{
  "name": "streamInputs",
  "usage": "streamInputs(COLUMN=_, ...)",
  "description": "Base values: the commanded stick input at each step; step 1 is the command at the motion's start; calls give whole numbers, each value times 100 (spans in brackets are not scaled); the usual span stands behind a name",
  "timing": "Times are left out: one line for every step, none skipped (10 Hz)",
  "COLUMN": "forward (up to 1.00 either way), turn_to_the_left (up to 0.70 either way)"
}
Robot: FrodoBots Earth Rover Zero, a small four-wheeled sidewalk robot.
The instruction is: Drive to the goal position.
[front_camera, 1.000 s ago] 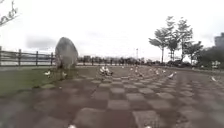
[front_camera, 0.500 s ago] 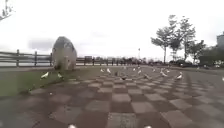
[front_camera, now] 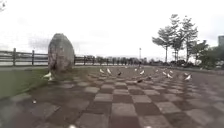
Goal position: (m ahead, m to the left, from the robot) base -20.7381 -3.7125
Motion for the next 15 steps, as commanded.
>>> streamInputs(forward=85, turn_to_the_left=-25)
streamInputs(forward=85, turn_to_the_left=-26)
streamInputs(forward=85, turn_to_the_left=-27)
streamInputs(forward=85, turn_to_the_left=-27)
streamInputs(forward=85, turn_to_the_left=-27)
streamInputs(forward=85, turn_to_the_left=-27)
streamInputs(forward=85, turn_to_the_left=-27)
streamInputs(forward=85, turn_to_the_left=-28)
streamInputs(forward=85, turn_to_the_left=-31)
streamInputs(forward=85, turn_to_the_left=-33)
streamInputs(forward=85, turn_to_the_left=-34)
streamInputs(forward=85, turn_to_the_left=-34)
streamInputs(forward=85, turn_to_the_left=-34)
streamInputs(forward=85, turn_to_the_left=-34)
streamInputs(forward=85, turn_to_the_left=-34)
